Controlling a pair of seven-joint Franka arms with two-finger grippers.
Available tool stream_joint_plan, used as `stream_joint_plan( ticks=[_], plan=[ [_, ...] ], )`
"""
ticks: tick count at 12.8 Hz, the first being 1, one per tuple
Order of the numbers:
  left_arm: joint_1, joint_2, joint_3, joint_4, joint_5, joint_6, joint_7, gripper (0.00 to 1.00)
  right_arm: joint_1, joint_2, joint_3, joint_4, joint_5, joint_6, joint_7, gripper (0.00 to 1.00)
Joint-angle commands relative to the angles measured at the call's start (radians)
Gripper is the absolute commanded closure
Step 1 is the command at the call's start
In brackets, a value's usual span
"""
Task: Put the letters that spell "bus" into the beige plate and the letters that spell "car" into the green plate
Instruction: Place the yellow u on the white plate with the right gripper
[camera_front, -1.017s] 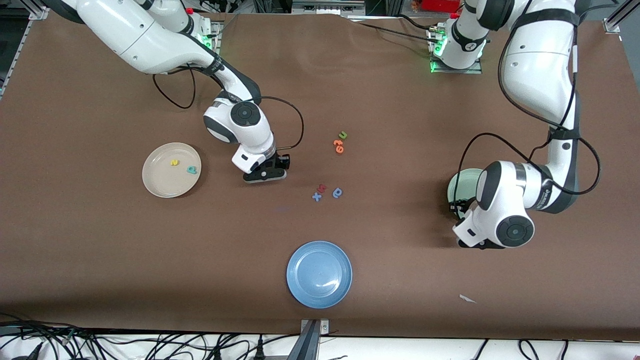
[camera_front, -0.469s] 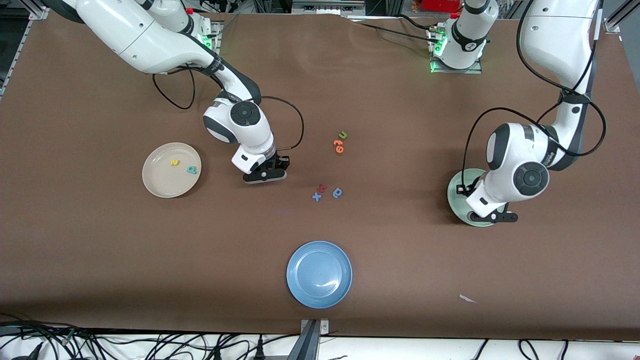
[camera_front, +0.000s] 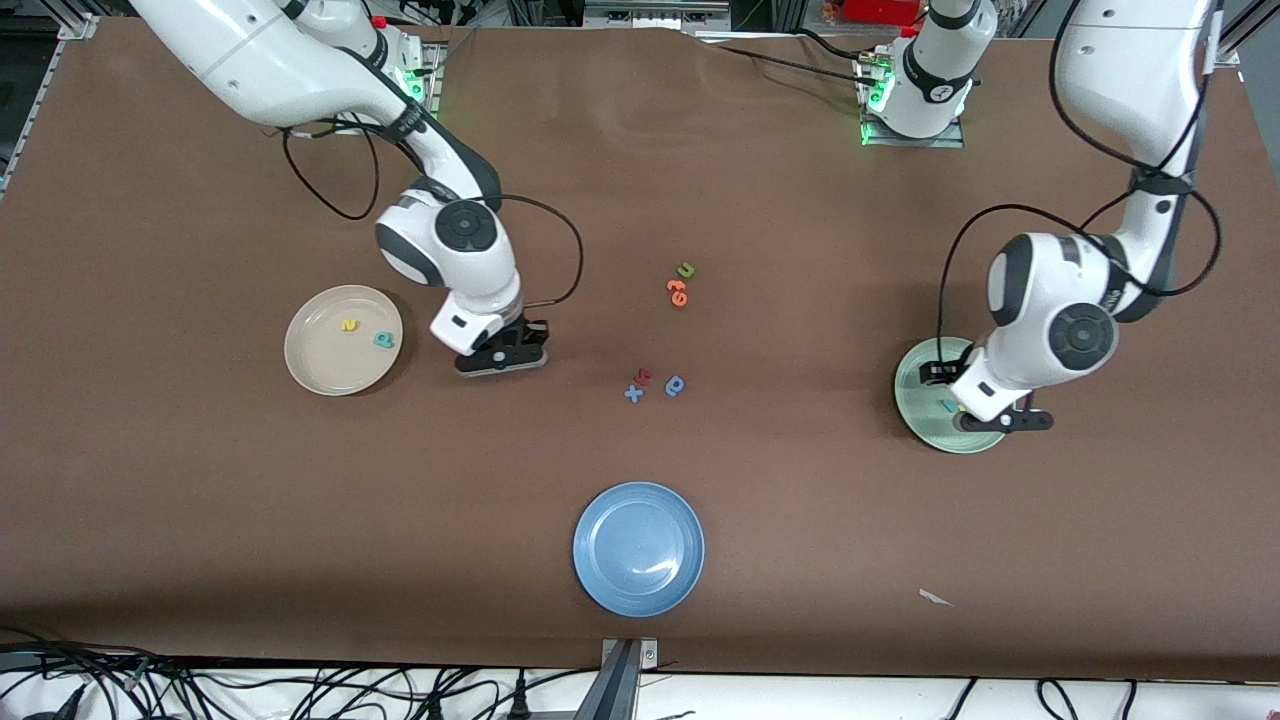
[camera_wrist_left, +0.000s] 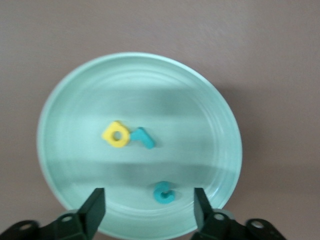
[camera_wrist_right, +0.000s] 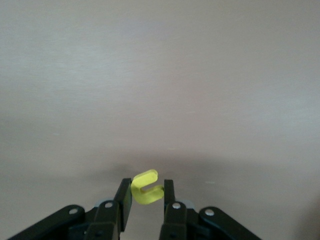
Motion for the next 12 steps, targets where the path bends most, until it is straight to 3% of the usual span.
stream_joint_plan(
  ticks=[1, 4, 9, 12],
  plan=[
    [0.026, -0.033, -0.002, 0.119, 0.027, -0.166, 0.018, 0.00, -0.091, -0.172, 0.001, -0.140, 0.076, -0.057, -0.199, 0.90],
    [0.028, -0.050, 0.030, 0.183, 0.044, -0.256, 0.016, 0.00, -0.196, -0.252, -0.025, -0.220, 0.097, -0.114, -0.381, 0.89],
    [0.032, -0.036, 0.030, 0.390, 0.087, -0.501, 0.015, 0.00, -0.228, -0.275, -0.137, -0.281, 0.105, -0.097, -0.504, 0.84],
    [0.051, -0.084, 0.025, 0.395, 0.078, -0.508, 0.019, 0.00, -0.230, -0.275, -0.149, -0.280, 0.132, -0.094, -0.516, 0.72]
  ],
)
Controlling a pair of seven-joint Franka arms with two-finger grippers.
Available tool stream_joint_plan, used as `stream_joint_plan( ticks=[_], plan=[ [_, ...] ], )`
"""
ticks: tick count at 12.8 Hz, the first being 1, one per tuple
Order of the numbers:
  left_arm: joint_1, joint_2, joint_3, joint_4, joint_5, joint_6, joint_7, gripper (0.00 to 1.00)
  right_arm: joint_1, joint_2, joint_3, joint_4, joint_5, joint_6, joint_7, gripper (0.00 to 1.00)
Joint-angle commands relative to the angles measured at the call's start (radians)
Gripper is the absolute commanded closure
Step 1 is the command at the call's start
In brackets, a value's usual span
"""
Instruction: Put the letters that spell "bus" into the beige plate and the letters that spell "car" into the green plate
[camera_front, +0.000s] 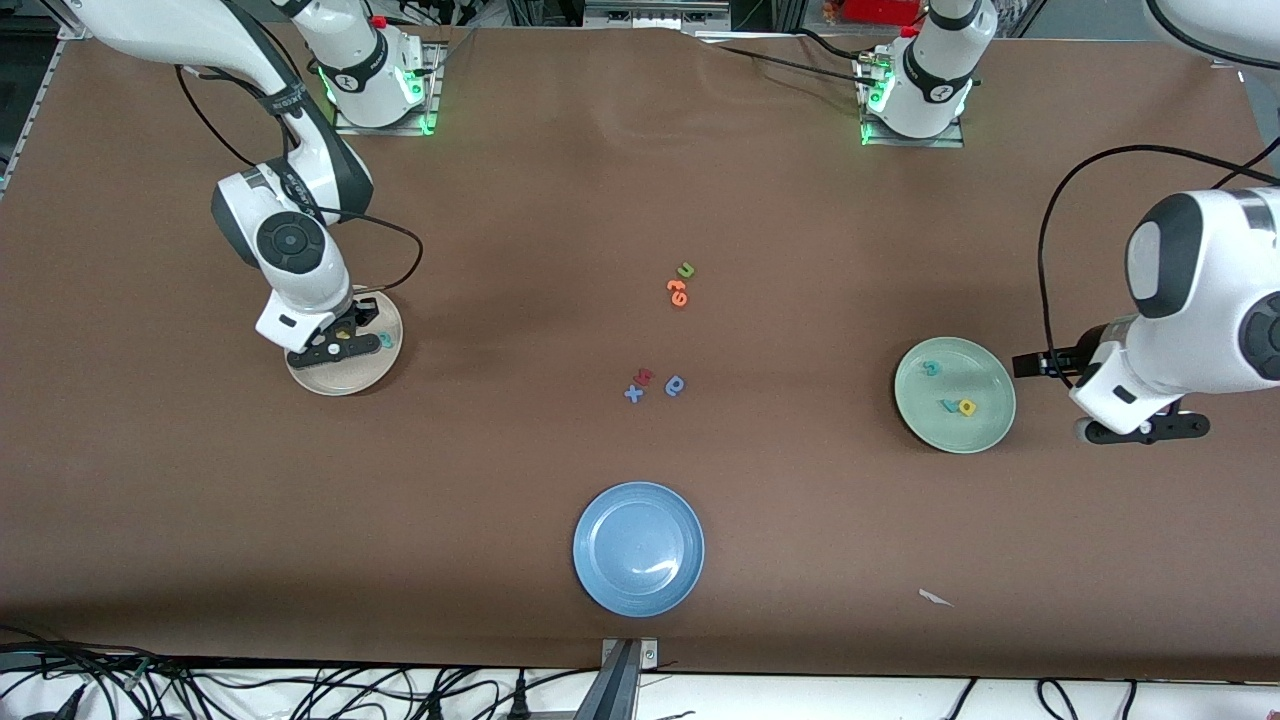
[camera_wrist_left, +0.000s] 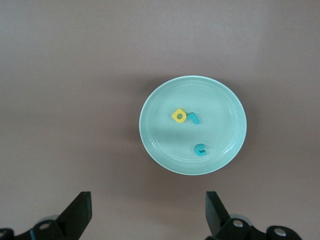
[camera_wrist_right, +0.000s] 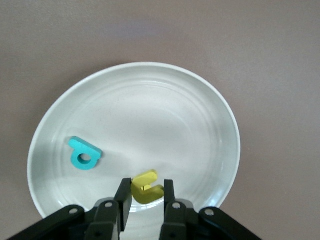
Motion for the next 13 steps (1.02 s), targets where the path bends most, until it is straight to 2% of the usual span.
stream_joint_plan(
  ticks=[1, 3, 5, 6, 8, 9, 11, 13],
  plan=[
    [0.028, -0.071, -0.009, 0.004, 0.014, 0.005, 0.015, 0.00, -0.002, -0.035, 0.000, -0.028, 0.032, 0.014, -0.026, 0.71],
    [0.058, -0.143, -0.011, -0.020, -0.049, 0.019, 0.017, 0.00, -0.002, -0.035, 0.000, -0.026, 0.033, 0.014, -0.026, 0.70],
    [0.060, -0.214, -0.012, -0.051, -0.052, 0.019, 0.018, 0.00, -0.002, -0.032, 0.000, -0.023, 0.035, 0.016, -0.024, 0.64],
    [0.060, -0.231, -0.012, -0.051, -0.054, 0.019, 0.018, 0.00, -0.002, -0.032, 0.000, -0.023, 0.042, 0.020, -0.024, 0.58],
    [0.059, -0.248, -0.024, -0.056, -0.043, 0.028, 0.015, 0.00, -0.002, -0.034, 0.000, -0.020, 0.070, 0.022, -0.024, 0.36],
    [0.062, -0.266, -0.053, -0.056, -0.029, 0.056, 0.008, 0.00, -0.002, -0.034, 0.002, -0.019, 0.073, 0.022, -0.024, 0.29],
    [0.086, -0.306, -0.060, -0.059, -0.029, 0.062, 0.018, 0.00, -0.002, -0.035, 0.003, -0.015, 0.079, 0.022, -0.024, 0.21],
    [0.076, -0.331, -0.060, -0.079, -0.032, 0.062, 0.020, 0.00, -0.002, -0.037, 0.005, -0.002, 0.140, 0.013, -0.026, 0.00]
  ],
)
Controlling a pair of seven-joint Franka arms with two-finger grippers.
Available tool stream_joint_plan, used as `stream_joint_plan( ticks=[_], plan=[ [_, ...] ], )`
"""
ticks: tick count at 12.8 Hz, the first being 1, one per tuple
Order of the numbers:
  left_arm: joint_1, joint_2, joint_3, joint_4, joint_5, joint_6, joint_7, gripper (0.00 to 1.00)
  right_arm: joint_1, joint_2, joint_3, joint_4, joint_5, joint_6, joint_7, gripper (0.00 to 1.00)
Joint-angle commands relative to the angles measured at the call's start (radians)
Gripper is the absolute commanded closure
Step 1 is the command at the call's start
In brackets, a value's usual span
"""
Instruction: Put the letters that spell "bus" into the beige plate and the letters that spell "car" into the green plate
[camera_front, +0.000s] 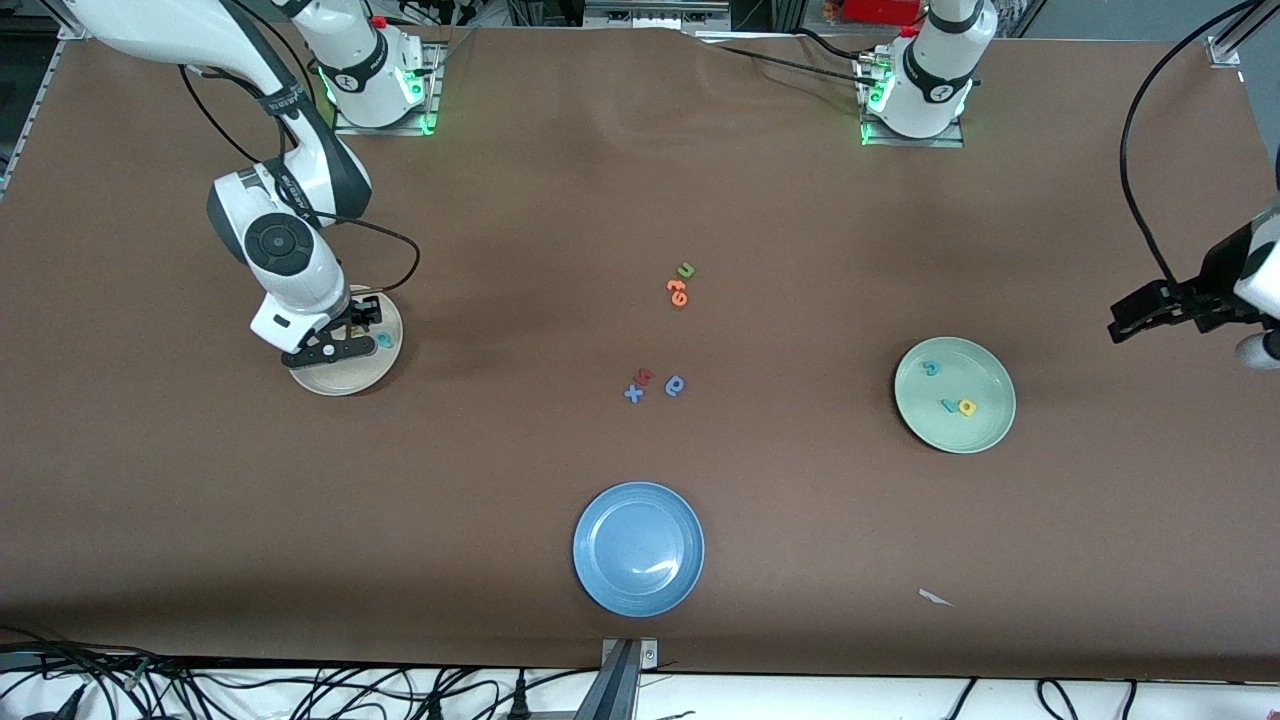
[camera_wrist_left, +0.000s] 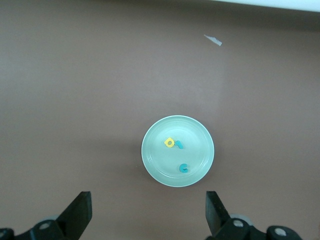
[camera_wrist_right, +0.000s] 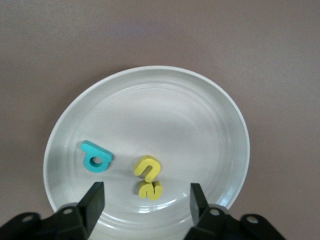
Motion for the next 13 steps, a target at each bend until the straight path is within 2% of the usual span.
stream_joint_plan(
  ticks=[1, 4, 6, 8, 10, 11, 13],
  plan=[
    [0.012, -0.082, -0.017, -0.076, -0.001, 0.020, 0.020, 0.00, -0.003, -0.035, 0.007, 0.000, 0.073, -0.002, -0.025, 0.00],
    [-0.002, -0.099, -0.020, -0.077, 0.003, 0.017, 0.016, 0.00, -0.002, -0.063, 0.031, 0.027, 0.078, -0.005, -0.025, 0.00],
    [-0.008, -0.093, -0.020, -0.079, -0.001, 0.015, 0.018, 0.00, 0.005, -0.082, 0.056, 0.082, 0.099, -0.072, -0.023, 0.00],
    [-0.030, -0.075, -0.020, -0.076, 0.005, 0.008, 0.015, 0.00, 0.043, -0.110, 0.060, 0.189, 0.220, -0.224, -0.031, 0.00],
    [-0.025, -0.070, -0.018, -0.065, 0.005, 0.008, 0.015, 0.00, 0.086, -0.127, 0.050, 0.297, 0.286, -0.366, -0.032, 0.00],
    [-0.019, -0.070, -0.018, -0.064, 0.005, 0.006, 0.015, 0.00, 0.121, -0.136, 0.021, 0.350, 0.329, -0.434, -0.043, 0.00],
    [-0.017, -0.072, -0.017, -0.064, 0.005, -0.003, 0.015, 0.00, 0.199, -0.165, -0.106, 0.439, 0.448, -0.529, -0.138, 0.00]
  ],
)
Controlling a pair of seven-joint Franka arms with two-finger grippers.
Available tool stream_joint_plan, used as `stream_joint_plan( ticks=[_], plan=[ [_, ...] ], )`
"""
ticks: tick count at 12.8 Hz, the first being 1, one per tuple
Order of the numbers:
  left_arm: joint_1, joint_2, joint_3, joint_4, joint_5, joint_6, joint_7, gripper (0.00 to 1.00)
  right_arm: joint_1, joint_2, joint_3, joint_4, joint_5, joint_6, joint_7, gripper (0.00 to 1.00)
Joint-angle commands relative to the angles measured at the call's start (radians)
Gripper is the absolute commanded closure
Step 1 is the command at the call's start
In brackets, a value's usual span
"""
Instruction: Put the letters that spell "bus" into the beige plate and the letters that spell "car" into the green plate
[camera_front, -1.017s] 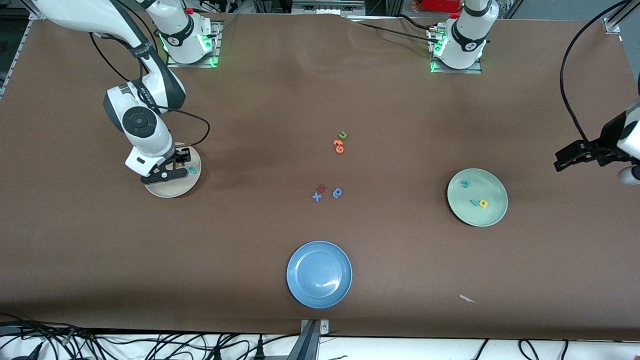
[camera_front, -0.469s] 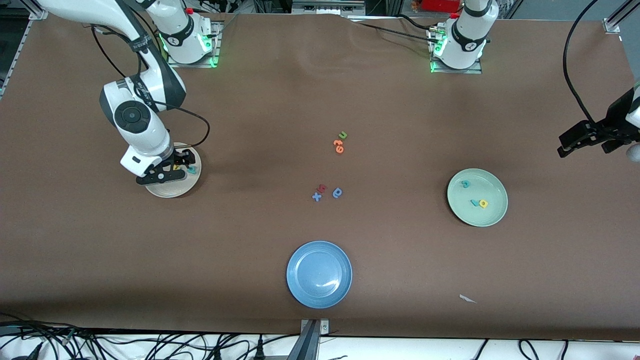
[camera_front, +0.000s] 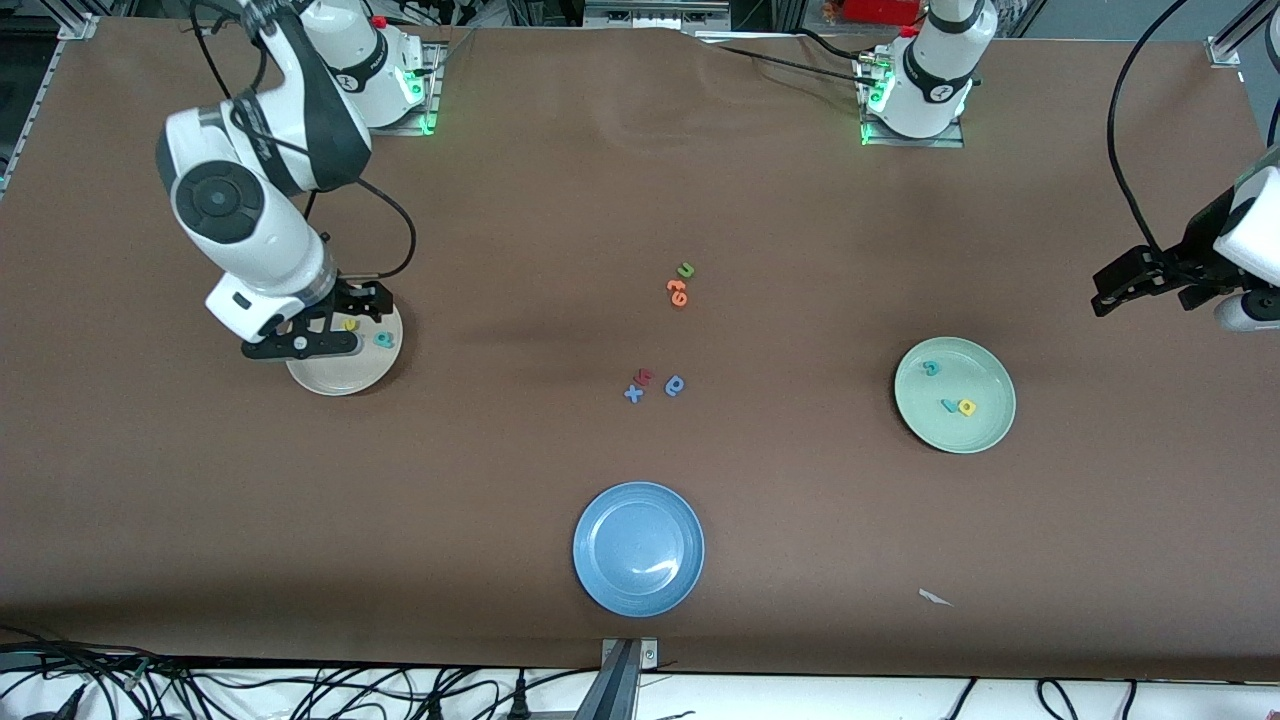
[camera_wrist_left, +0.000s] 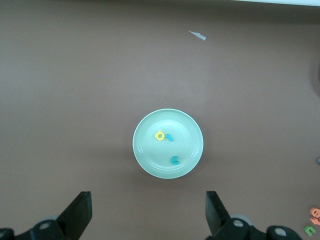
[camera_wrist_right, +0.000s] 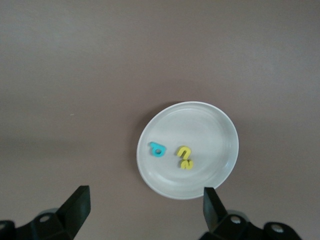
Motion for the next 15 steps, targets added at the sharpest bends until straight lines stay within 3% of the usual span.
stream_joint_plan(
  ticks=[1, 4, 6, 10, 15],
  plan=[
    [0.004, -0.008, 0.004, 0.001, 0.005, -0.011, 0.015, 0.00, 0.092, -0.036, -0.175, 0.111, 0.144, -0.128, -0.152, 0.00],
    [0.003, -0.008, 0.001, 0.001, 0.005, -0.026, 0.013, 0.00, 0.192, -0.060, -0.408, 0.194, 0.214, -0.245, -0.311, 0.00],
    [-0.001, -0.007, -0.001, 0.001, 0.005, -0.032, 0.015, 0.00, 0.220, -0.060, -0.499, 0.242, 0.238, -0.276, -0.388, 0.00],
    [0.003, -0.007, 0.002, 0.004, 0.005, -0.034, 0.016, 0.00, 0.215, -0.054, -0.518, 0.328, 0.226, -0.359, -0.419, 0.00],
    [0.003, -0.007, 0.002, 0.004, 0.005, -0.034, 0.016, 0.00, 0.214, -0.050, -0.486, 0.337, 0.214, -0.388, -0.389, 0.00]
  ],
)
